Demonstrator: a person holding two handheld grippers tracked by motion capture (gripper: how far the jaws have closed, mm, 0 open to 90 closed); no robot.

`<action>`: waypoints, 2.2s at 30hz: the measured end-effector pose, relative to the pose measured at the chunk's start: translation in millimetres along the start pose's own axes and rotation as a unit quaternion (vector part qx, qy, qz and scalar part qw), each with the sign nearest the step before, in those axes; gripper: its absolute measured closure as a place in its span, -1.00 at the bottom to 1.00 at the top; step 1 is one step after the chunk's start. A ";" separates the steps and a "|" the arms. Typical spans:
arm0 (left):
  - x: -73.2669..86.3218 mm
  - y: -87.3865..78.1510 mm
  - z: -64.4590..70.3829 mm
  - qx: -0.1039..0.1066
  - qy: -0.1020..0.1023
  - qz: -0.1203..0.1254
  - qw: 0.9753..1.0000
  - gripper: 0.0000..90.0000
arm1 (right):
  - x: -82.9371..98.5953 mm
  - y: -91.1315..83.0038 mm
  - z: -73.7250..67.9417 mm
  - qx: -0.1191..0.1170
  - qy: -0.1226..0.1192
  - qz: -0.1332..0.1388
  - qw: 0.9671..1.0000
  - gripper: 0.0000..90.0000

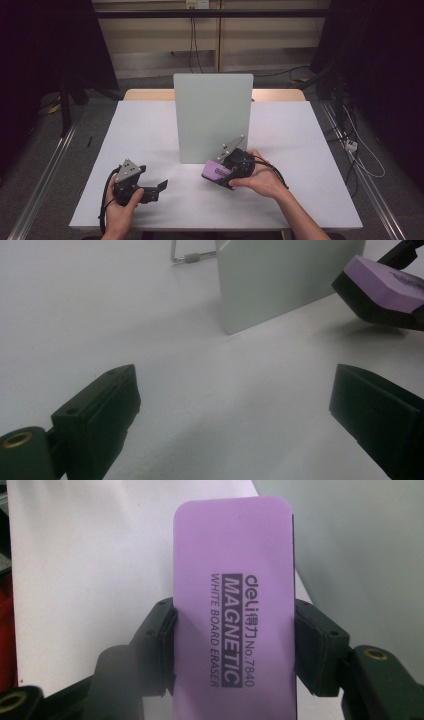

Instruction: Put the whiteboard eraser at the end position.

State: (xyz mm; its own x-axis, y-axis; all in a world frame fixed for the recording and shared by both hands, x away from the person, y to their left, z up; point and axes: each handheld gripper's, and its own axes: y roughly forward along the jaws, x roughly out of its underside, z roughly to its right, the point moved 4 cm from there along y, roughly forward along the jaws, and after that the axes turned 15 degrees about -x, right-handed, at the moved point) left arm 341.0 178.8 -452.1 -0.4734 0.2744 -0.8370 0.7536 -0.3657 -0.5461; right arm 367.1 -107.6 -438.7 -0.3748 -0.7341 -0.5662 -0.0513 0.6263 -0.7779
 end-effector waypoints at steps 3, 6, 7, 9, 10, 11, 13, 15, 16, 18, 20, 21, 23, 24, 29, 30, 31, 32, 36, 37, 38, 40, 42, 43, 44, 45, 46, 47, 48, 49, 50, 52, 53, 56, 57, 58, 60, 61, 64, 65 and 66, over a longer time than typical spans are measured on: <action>-0.1 0.2 0.0 0.001 -0.001 0.001 1.000 -0.87 | 0.2 2.7 -1.5 -0.004 0.001 -0.005 1.000 -0.07; -0.3 0.5 -0.2 0.000 0.001 -0.001 1.000 -0.87 | -0.6 5.8 -2.2 -0.006 0.000 -0.008 1.000 -0.08; -0.2 0.4 -0.7 0.000 0.006 -0.003 1.000 -0.87 | -1.1 6.8 -2.0 -0.006 -0.001 -0.008 1.000 -0.08; -0.3 0.5 -0.6 -0.002 0.005 -0.003 1.000 -0.88 | -1.5 8.6 -2.5 -0.010 -0.001 -0.010 1.000 -0.08; -0.4 0.3 -0.8 -0.002 0.005 -0.003 1.000 -0.88 | -1.5 9.9 -2.8 -0.011 -0.001 -0.012 1.000 -0.08; -0.4 0.3 -1.0 -0.003 0.005 -0.002 1.000 -0.88 | -1.6 11.1 -2.7 -0.013 -0.002 -0.014 1.000 -0.08; -0.5 0.6 -0.5 -0.003 -0.001 0.000 1.000 -0.88 | -1.6 12.4 -3.1 -0.014 0.000 -0.016 1.000 -0.08; -0.4 0.4 -0.5 -0.003 -0.003 0.001 1.000 -0.88 | -1.9 12.8 -3.3 -0.014 0.000 -0.017 1.000 -0.08; -0.3 0.5 -0.5 -0.003 -0.003 0.001 1.000 -0.88 | -1.9 12.9 -3.6 -0.015 0.001 -0.017 1.000 -0.08; -0.3 0.5 -0.7 -0.003 -0.003 0.000 1.000 -0.88 | -1.9 13.3 -3.4 -0.016 0.000 -0.017 1.000 -0.08; -0.3 0.5 -0.5 -0.003 -0.003 0.000 1.000 -0.88 | -1.8 14.3 -3.6 -0.016 0.001 -0.020 1.000 -0.08; -0.3 0.4 -0.5 -0.003 -0.003 0.000 1.000 -0.88 | -1.9 14.8 -3.6 -0.017 0.001 -0.019 1.000 -0.08; -0.3 0.2 -0.6 -0.002 -0.003 0.001 1.000 -0.88 | -2.0 16.0 -3.6 -0.019 -0.003 -0.022 1.000 -0.08; -0.3 0.2 -0.7 -0.002 -0.003 0.001 1.000 -0.88 | -2.2 16.5 -3.8 -0.019 -0.001 -0.022 1.000 -0.08; -0.2 -0.1 -1.2 -0.002 -0.002 0.001 1.000 -0.88 | -1.6 19.7 -3.6 -0.022 0.003 -0.030 0.999 -0.08; -0.2 -0.2 -1.1 -0.002 -0.001 0.001 1.000 -0.88 | -1.7 20.2 -3.4 -0.022 0.001 -0.030 0.999 -0.08; -0.2 -0.3 -0.8 -0.002 -0.001 0.001 1.000 -0.88 | -1.7 20.4 -3.4 -0.023 0.001 -0.030 0.999 -0.08; -0.3 -0.3 -0.8 -0.001 -0.001 0.001 1.000 -0.88 | -1.9 21.1 -3.9 -0.024 0.001 -0.031 0.999 -0.08; 0.0 0.0 -0.6 -0.001 -0.002 0.000 1.000 -0.88 | -1.9 23.0 -3.9 -0.023 0.002 -0.034 0.999 -0.08; 0.1 0.4 -0.5 -0.003 -0.004 0.001 1.000 -0.88 | -1.9 23.5 -3.6 -0.023 0.003 -0.034 0.999 -0.08; 0.1 0.5 -0.6 -0.003 -0.004 0.001 1.000 -0.88 | -1.9 23.8 -3.3 -0.023 0.001 -0.034 0.999 -0.08; 0.0 0.6 -0.5 -0.003 -0.004 0.001 1.000 -0.88 | -1.9 24.3 -2.8 -0.022 0.002 -0.035 0.999 -0.08; 0.0 0.6 -0.4 -0.003 -0.004 0.001 1.000 -0.88 | -2.1 25.3 -3.2 -0.020 0.002 -0.036 0.999 -0.08; 0.1 0.6 -0.3 -0.003 -0.004 0.000 1.000 -0.88 | -2.2 25.8 -3.2 -0.019 0.002 -0.036 0.999 -0.08; 0.1 0.5 -0.3 -0.003 -0.003 0.000 1.000 -0.88 | -2.1 26.3 -3.0 -0.019 0.002 -0.036 0.999 -0.08; 0.1 0.5 -0.4 -0.003 -0.003 0.001 1.000 -0.88 | -1.9 27.0 -2.8 -0.019 0.003 -0.036 0.999 -0.08; 0.1 0.5 -0.5 -0.003 -0.003 0.001 1.000 -0.88 | -1.7 27.7 -2.4 -0.019 0.003 -0.035 0.999 -0.08; 0.1 0.5 -0.5 -0.003 -0.004 0.001 1.000 -0.88 | -1.5 28.6 -2.5 -0.019 0.004 -0.035 0.999 -0.08; 0.1 0.5 -0.6 -0.003 -0.003 0.001 1.000 -0.88 | -1.4 29.5 -2.6 -0.019 0.003 -0.035 0.999 -0.08; 0.1 0.5 -0.7 -0.003 -0.003 0.000 1.000 -0.88 | -1.5 30.1 -2.7 -0.019 0.003 -0.036 0.999 -0.08; 0.2 0.4 -0.7 -0.002 -0.003 0.000 1.000 -0.88 | -1.5 30.6 -2.5 -0.018 0.003 -0.037 0.999 -0.08; 0.1 0.2 -0.8 -0.002 -0.003 0.001 1.000 -0.88 | -1.2 32.0 -2.3 -0.017 0.003 -0.035 0.999 -0.08; 0.1 0.2 -0.9 -0.003 -0.004 0.001 1.000 -0.88 | -1.0 32.1 -2.1 -0.017 0.004 -0.035 0.999 -0.08; 0.1 0.1 -0.7 -0.002 -0.003 0.001 1.000 -0.88 | -0.3 32.2 -1.3 -0.018 0.007 -0.031 0.999 -0.08; 0.2 0.2 -0.7 -0.002 -0.003 0.001 1.000 -0.88 | -0.1 32.4 -1.1 -0.019 0.008 -0.030 0.999 -0.08; 0.2 0.4 -0.7 -0.003 -0.003 0.000 1.000 -0.88 | 0.1 32.4 -0.9 -0.019 0.009 -0.028 0.999 -0.08; 0.1 0.4 -0.7 -0.003 -0.003 0.000 1.000 -0.88 | 0.4 32.4 -0.7 -0.019 0.008 -0.027 0.999 -0.08; 0.0 0.4 -0.6 -0.002 -0.004 0.001 1.000 -0.88 | 0.5 32.3 -0.8 -0.019 0.008 -0.027 0.999 -0.08; 0.1 0.4 -0.8 -0.002 -0.003 0.000 1.000 -0.88 | 0.8 32.5 -1.2 -0.017 0.003 -0.026 1.000 -0.09; 0.2 0.5 -0.8 -0.002 -0.004 -0.001 1.000 -0.88 | 0.8 32.7 -1.5 -0.015 -0.001 -0.027 1.000 -0.09; 0.3 0.2 -1.2 0.000 -0.002 -0.004 1.000 -0.88 | 0.7 33.0 -1.6 -0.015 -0.002 -0.027 1.000 -0.09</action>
State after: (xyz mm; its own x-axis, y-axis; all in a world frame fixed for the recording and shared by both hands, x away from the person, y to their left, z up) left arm 341.5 179.8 -452.4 -0.4805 0.2742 -0.8330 0.7503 -0.3632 -0.5524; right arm 363.7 -87.1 -464.4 -0.3675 -0.7677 -0.5249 -0.0982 0.5933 -0.7990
